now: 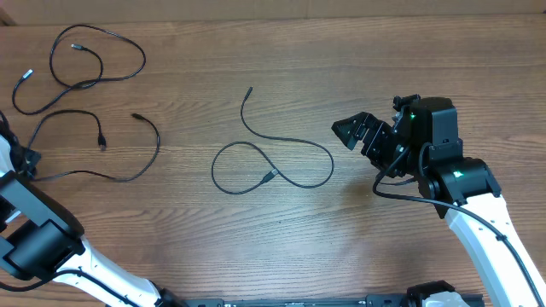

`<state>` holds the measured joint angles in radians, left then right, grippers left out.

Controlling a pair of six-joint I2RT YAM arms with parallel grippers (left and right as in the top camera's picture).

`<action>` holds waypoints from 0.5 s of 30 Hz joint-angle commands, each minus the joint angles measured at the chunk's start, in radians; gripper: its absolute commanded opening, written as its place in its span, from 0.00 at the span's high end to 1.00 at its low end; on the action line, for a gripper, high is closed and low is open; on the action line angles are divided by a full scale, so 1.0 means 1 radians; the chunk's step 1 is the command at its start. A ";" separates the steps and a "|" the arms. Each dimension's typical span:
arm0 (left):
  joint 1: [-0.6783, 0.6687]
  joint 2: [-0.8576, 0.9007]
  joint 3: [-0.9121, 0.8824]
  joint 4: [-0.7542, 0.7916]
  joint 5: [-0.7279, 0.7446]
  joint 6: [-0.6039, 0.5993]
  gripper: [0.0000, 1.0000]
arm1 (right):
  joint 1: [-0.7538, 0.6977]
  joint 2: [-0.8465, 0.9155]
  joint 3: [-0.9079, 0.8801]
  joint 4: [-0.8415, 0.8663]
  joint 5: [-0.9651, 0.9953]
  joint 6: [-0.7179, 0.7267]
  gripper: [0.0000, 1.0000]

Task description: Untangle cables

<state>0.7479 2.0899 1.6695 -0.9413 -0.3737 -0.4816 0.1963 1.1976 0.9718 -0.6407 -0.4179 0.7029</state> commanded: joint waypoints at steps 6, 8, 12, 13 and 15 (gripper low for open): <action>0.003 -0.022 -0.004 0.200 0.009 0.302 0.96 | -0.002 -0.011 0.003 0.002 0.010 -0.005 0.00; 0.003 -0.021 -0.005 0.229 0.009 0.286 0.96 | -0.002 -0.011 0.003 0.003 0.010 -0.005 0.00; 0.027 -0.002 -0.005 0.251 0.008 0.215 0.96 | -0.002 -0.011 0.003 0.002 0.010 -0.005 0.00; 0.036 0.008 -0.005 0.255 0.008 0.216 0.96 | -0.002 -0.011 0.003 0.003 0.010 -0.005 0.00; 0.054 0.030 -0.005 0.255 -0.003 0.217 0.96 | -0.002 -0.011 0.003 0.003 0.010 -0.005 0.00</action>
<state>0.7673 2.0918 1.6684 -0.6895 -0.3702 -0.2550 0.1963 1.1976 0.9718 -0.6399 -0.4175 0.7033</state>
